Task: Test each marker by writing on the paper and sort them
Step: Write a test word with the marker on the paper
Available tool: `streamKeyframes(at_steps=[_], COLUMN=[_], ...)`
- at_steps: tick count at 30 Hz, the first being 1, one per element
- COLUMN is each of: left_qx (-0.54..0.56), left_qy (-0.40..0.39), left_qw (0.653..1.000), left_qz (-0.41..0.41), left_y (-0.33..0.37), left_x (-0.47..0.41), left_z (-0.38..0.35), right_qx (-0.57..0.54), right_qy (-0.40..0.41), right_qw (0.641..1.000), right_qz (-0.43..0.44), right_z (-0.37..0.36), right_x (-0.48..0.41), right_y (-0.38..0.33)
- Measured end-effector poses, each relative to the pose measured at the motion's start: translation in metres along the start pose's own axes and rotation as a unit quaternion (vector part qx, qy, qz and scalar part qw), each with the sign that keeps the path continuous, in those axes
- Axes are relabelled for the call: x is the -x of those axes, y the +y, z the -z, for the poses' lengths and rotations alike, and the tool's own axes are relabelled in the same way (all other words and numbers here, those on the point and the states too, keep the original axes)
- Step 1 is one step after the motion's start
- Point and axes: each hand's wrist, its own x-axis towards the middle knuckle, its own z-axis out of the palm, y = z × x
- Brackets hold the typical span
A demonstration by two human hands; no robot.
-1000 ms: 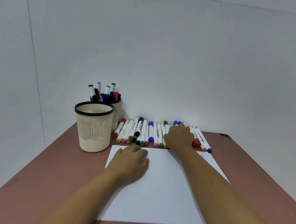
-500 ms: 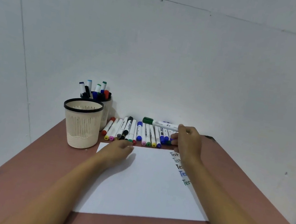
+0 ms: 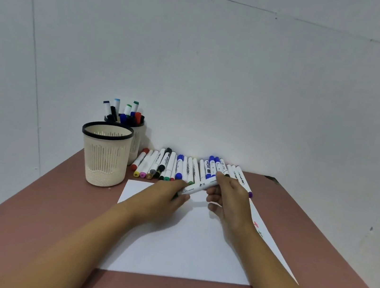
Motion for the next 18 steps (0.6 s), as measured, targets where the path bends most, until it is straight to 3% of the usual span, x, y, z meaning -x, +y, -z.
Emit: streamKeyframes(at_steps=[4,9,18], left_qx=[-0.022,-0.029,-0.023], left_qy=[0.033,0.034,0.040], left_qw=[0.998,0.997,0.999], left_qz=[-0.045,-0.058,-0.029], left_y=[0.004,0.009,0.010], left_x=[0.002,0.005,-0.001], left_z=[-0.002,-0.003,-0.002], right_qx=[0.004,0.034,-0.032], right_qy=[-0.043,-0.034,-0.036], right_qw=[0.998,0.996,0.999], right_qz=[-0.053,-0.069,0.009], right_z=[-0.007,-0.012,-0.015], right_x=[0.003,0.002,-0.002], right_y=[0.006,0.011,0.009])
